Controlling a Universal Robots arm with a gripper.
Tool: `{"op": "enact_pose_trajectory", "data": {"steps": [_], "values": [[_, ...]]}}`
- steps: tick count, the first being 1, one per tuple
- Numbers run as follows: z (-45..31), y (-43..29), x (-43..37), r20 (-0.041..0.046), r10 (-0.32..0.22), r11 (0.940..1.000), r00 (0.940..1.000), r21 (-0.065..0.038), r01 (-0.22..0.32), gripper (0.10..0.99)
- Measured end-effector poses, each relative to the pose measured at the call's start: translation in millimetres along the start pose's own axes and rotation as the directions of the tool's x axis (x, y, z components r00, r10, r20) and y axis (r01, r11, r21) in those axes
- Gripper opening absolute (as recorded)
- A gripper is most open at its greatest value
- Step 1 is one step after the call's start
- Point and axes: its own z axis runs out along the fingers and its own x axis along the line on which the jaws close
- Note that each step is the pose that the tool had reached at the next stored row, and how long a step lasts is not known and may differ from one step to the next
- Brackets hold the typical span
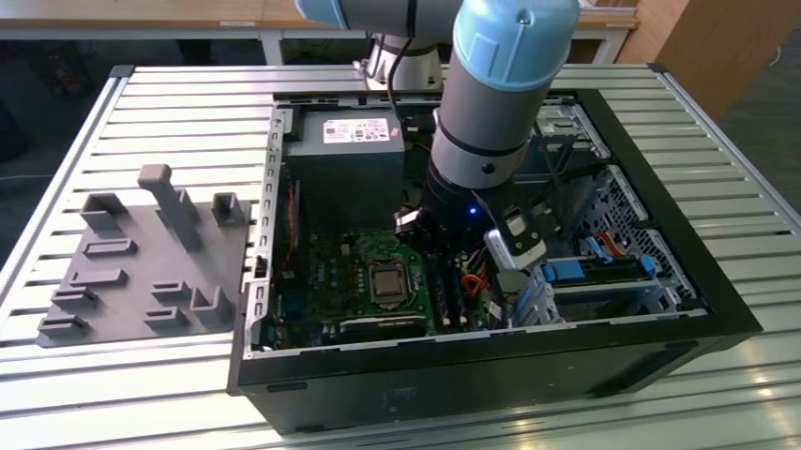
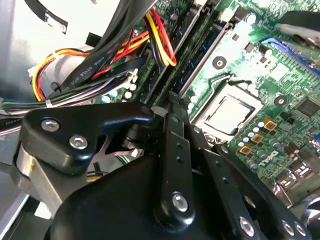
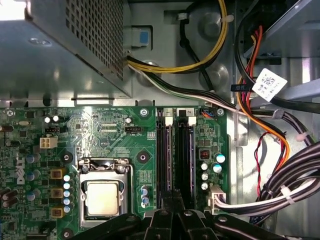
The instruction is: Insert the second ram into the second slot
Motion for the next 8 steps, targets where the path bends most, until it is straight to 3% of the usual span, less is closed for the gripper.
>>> {"op": "enact_pose_trajectory", "data": {"steps": [3,8], "values": [[-1.9,0.3,0.0,0.0009,0.0,1.0,1.0,-0.005,0.0,0.102],[-12.6,0.8,0.8,0.0008,-0.001,0.9999,1.0,-0.01,0.001,0.102]]}}
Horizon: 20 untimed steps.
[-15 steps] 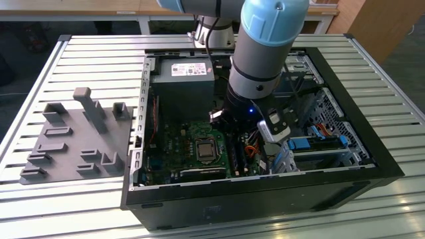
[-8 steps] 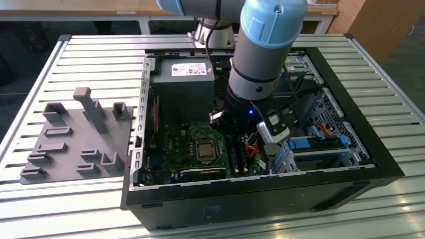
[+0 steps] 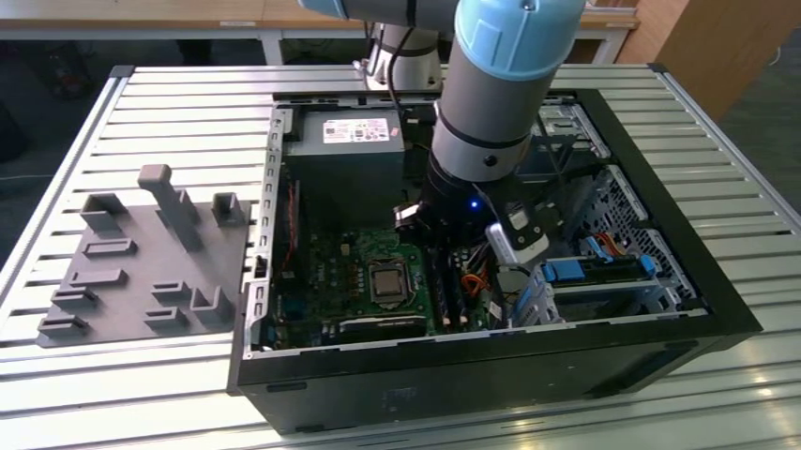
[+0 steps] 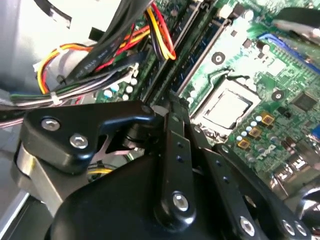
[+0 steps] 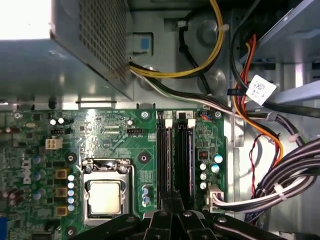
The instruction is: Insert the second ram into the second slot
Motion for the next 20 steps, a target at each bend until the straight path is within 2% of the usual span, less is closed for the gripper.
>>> {"op": "enact_pose_trajectory", "data": {"steps": [7,20], "values": [[-9.0,0.3,0.6,-0.0002,0.0,1.0,1.0,-0.001,0.0,0.102],[-16.6,0.7,1.0,-0.0002,-0.001,1.0,1.0,-0.003,0.001,0.102]]}}
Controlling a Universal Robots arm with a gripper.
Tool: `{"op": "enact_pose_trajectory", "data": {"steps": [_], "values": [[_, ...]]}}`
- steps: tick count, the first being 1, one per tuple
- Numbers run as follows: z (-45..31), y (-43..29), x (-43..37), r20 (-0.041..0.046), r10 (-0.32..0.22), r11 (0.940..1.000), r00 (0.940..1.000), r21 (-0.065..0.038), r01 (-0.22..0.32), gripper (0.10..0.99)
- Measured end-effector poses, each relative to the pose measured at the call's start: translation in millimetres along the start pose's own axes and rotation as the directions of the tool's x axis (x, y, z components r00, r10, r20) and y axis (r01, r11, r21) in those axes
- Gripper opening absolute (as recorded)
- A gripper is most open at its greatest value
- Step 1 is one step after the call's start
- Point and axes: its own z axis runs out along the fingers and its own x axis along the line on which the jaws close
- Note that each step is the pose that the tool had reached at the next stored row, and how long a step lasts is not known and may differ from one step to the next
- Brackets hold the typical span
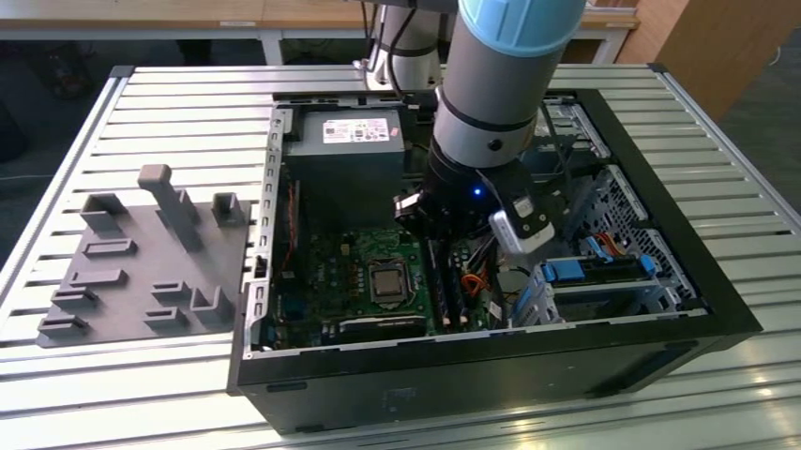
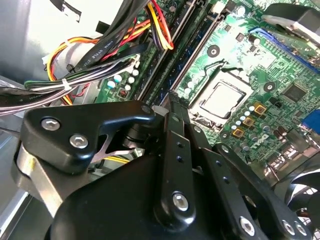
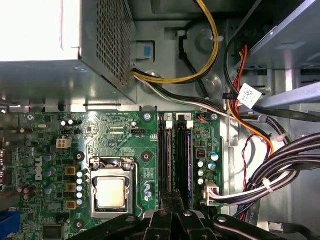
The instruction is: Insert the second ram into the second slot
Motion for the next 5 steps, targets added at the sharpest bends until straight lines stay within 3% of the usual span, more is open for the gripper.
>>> {"op": "enact_pose_trajectory", "data": {"steps": [5], "values": [[-0.1,0.0,0.0,-0.0001,0.0,1.0,1.0,0.0,0.0,0.102]]}}
